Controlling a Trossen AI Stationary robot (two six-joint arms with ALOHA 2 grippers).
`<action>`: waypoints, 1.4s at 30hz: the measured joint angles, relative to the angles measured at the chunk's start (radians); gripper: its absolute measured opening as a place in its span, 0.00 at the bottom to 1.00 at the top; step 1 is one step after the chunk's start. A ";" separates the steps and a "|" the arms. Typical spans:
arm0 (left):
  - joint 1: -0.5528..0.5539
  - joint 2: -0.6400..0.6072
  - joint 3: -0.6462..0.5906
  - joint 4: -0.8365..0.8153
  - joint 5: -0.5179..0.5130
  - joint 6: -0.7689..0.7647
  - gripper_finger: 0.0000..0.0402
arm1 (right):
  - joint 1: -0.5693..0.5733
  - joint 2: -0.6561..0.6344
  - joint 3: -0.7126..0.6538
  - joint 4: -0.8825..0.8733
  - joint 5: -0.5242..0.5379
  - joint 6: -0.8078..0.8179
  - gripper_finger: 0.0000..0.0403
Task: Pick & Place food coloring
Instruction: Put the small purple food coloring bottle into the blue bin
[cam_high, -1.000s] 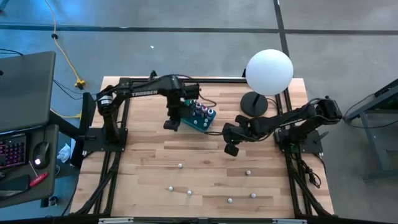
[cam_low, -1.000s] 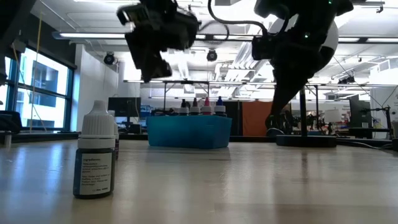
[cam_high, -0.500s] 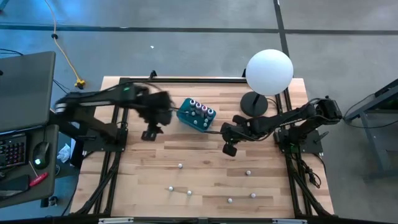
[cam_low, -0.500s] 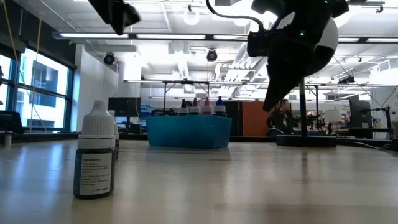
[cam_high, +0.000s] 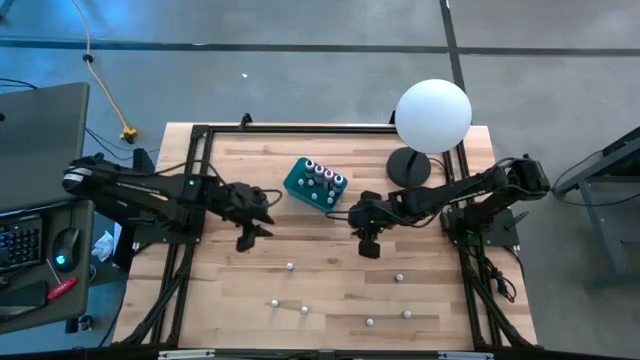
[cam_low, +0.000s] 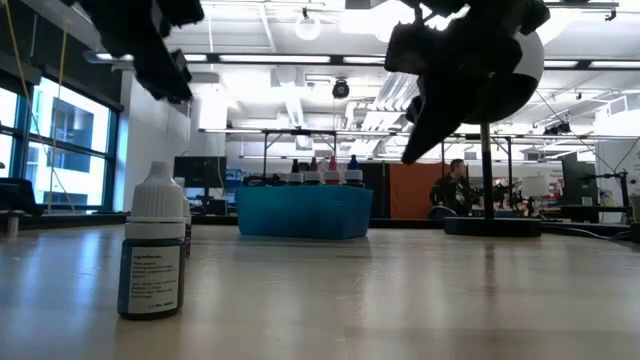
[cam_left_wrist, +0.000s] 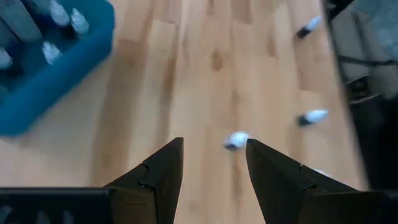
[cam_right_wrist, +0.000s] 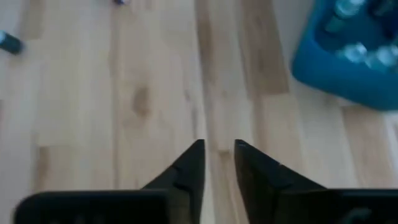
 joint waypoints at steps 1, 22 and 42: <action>-0.001 0.014 -0.013 0.022 -0.020 0.042 0.43 | 0.000 0.000 0.000 0.007 -0.015 -0.004 0.23; -0.145 0.461 -0.029 0.379 0.070 0.188 0.43 | 0.001 0.002 0.000 -0.084 0.115 0.034 0.36; -0.169 0.585 -0.028 0.479 0.060 0.167 0.40 | 0.001 0.002 0.000 -0.074 0.126 0.034 0.35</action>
